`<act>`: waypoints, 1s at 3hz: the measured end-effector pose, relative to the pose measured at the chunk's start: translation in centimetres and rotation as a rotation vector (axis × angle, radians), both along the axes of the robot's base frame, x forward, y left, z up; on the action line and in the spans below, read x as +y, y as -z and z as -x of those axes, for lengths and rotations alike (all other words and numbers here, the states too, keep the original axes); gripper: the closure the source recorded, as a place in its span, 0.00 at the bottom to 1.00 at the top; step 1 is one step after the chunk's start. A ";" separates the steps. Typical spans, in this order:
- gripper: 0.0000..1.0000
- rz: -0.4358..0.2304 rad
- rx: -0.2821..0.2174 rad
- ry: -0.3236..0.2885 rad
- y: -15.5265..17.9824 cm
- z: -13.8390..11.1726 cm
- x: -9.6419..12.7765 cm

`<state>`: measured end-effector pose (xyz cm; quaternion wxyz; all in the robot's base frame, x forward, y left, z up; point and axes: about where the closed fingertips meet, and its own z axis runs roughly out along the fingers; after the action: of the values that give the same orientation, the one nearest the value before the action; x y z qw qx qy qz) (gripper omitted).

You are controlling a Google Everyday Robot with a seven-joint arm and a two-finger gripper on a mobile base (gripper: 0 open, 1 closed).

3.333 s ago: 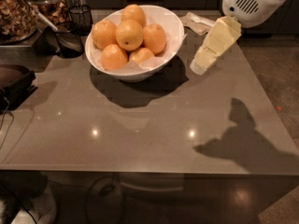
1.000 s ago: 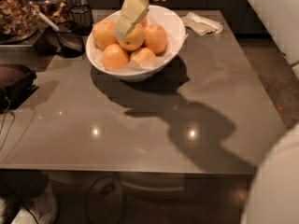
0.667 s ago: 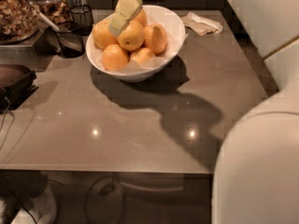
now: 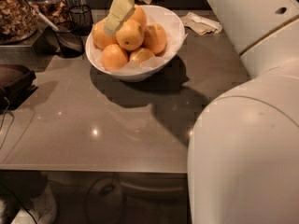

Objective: Pick orange from white bowl

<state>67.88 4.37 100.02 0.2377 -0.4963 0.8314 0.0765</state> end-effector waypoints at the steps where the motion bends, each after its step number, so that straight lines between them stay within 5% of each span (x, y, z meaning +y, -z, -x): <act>1: 0.14 -0.002 0.020 0.018 1.0 -0.3 -0.5; 3: 0.16 0.015 0.023 0.046 1.7 -1.2 -1.2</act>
Offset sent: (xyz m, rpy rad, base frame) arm 0.0056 -0.0225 -0.0198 -0.0234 0.0463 -0.0629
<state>69.06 3.13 98.29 0.2262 -0.4781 0.8458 0.0707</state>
